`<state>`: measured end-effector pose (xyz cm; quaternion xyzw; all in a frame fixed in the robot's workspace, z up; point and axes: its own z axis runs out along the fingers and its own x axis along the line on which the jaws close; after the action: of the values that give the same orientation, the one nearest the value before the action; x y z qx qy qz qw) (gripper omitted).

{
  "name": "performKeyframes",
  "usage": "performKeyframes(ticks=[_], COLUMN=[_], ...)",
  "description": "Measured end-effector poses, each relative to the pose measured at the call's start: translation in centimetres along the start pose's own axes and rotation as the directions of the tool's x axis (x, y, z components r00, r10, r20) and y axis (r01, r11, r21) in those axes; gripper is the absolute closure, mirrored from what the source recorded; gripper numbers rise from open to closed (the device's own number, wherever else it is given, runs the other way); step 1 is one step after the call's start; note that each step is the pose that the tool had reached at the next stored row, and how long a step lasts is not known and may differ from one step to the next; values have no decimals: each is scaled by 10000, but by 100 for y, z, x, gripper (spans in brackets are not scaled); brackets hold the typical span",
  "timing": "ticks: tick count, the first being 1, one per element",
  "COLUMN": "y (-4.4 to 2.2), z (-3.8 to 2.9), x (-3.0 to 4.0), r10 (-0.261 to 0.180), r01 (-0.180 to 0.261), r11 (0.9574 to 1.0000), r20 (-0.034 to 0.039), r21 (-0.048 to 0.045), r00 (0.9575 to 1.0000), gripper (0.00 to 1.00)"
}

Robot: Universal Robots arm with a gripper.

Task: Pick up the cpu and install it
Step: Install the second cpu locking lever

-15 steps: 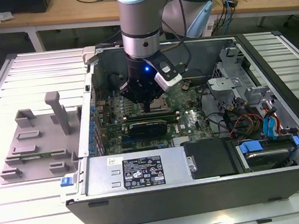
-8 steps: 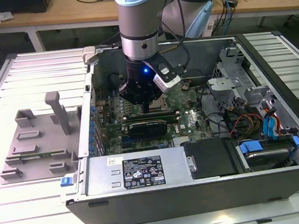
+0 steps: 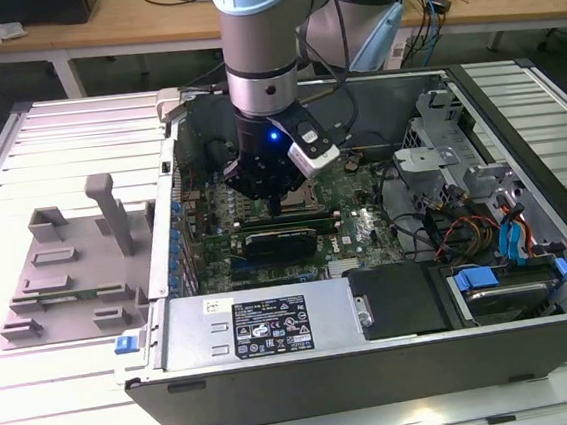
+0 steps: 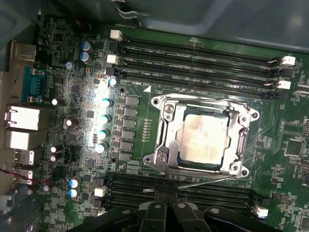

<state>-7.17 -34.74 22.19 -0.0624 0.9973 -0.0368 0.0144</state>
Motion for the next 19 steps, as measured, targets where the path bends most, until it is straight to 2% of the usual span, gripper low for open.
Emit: performKeyframes(ticks=[2, 5, 6, 7, 14, 19], y=[1, -2, -7, -19, -76, -132], z=[11, 18, 19, 22, 26, 29], x=[0, 2, 5, 15, 35, 59], r10=[17, 43, 50, 54, 53, 57], r01=[-17, -40, -44, -47, -46, -49], r11=[10000, 9989, 9977, 9973, 9973, 9969], r20=[6, 56, 83, 94, 94, 108], r21=[-64, -471, -679, -733, -735, -788], r00=[10000, 10000, 10000, 9999, 9999, 9999], gripper=[89, 89, 89, 89, 89, 89])
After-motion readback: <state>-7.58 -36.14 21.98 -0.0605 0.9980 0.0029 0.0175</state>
